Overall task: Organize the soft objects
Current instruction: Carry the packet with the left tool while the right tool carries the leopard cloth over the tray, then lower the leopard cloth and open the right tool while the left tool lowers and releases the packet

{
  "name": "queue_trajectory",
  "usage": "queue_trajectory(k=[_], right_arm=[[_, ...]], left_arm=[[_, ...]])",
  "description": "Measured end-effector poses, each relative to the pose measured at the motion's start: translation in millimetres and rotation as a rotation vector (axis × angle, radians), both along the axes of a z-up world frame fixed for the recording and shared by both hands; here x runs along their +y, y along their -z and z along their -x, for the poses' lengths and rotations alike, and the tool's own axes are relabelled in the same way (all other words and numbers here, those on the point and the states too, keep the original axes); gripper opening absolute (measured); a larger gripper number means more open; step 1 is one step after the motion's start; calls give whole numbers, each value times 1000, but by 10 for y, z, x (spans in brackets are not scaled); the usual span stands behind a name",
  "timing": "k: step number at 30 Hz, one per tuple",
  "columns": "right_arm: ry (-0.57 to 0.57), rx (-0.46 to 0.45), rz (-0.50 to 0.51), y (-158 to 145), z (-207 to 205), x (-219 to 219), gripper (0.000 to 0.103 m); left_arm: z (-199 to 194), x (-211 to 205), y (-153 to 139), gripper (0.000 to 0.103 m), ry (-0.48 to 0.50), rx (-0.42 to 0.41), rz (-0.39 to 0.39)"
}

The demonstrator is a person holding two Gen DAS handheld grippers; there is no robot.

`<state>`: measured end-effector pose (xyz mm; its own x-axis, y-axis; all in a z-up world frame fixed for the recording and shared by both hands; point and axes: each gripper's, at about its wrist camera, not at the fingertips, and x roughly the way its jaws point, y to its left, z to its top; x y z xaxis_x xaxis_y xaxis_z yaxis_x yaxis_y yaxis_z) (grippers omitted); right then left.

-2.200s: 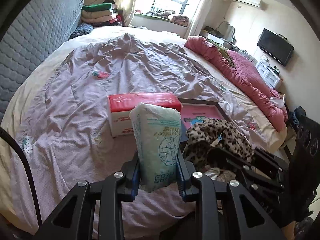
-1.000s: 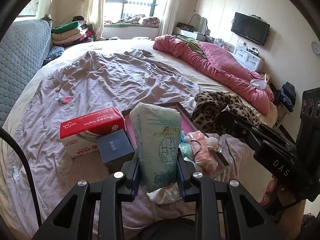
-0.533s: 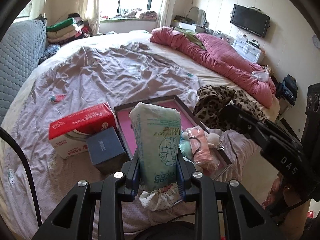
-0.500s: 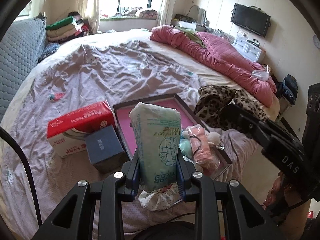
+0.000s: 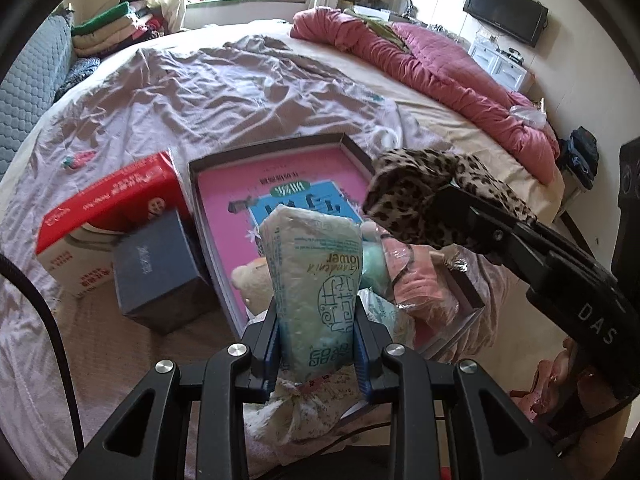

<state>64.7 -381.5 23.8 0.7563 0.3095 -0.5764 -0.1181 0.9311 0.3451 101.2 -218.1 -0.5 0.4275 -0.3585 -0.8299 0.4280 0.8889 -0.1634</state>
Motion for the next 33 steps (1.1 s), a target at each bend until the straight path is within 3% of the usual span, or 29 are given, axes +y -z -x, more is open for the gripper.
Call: queue_trajectory(k=[14, 22, 33], right_arm=[[-17, 32, -1, 199, -195, 27, 26], [-8, 93, -9, 406, -245, -11, 26], [-5, 103, 23, 506, -284, 56, 28]], left_arm=[[-145, -73, 245, 31, -5, 23, -31], [-175, -82, 268, 31, -5, 21, -19], [-170, -48, 287, 31, -1, 4, 9]])
